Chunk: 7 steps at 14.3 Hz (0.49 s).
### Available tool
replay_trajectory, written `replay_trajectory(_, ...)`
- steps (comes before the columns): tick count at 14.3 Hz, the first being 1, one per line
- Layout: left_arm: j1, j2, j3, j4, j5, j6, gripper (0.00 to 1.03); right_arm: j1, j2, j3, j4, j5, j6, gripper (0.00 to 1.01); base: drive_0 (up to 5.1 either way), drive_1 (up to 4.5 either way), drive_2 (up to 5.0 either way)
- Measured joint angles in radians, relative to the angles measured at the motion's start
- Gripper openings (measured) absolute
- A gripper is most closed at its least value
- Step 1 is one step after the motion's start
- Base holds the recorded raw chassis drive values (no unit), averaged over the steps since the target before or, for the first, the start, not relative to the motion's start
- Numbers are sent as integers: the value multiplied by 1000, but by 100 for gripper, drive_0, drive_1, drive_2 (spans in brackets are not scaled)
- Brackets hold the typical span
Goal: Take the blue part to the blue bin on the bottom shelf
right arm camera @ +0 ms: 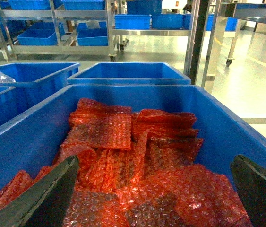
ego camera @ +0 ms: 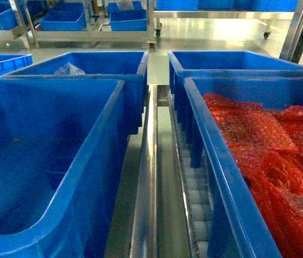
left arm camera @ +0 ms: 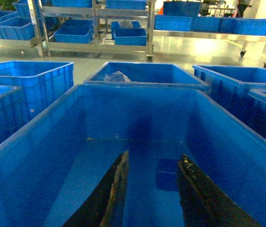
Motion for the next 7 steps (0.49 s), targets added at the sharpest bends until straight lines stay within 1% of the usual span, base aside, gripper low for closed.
replay_trajectory(2, 0, 0, 0, 0, 0, 0, 50, 0, 0, 0, 0, 0, 0, 98, 0, 0, 0)
replay_trajectory(3, 0, 0, 0, 0, 0, 0, 58, 0, 0, 0, 0, 0, 0, 98, 0, 0, 0)
replay_trajectory(6, 0, 0, 0, 0, 0, 0, 98, 0, 0, 0, 0, 0, 0, 98, 0, 0, 0)
replay_trajectory(7, 0, 0, 0, 0, 0, 1, 98, 0, 0, 0, 0, 0, 0, 98, 0, 0, 0)
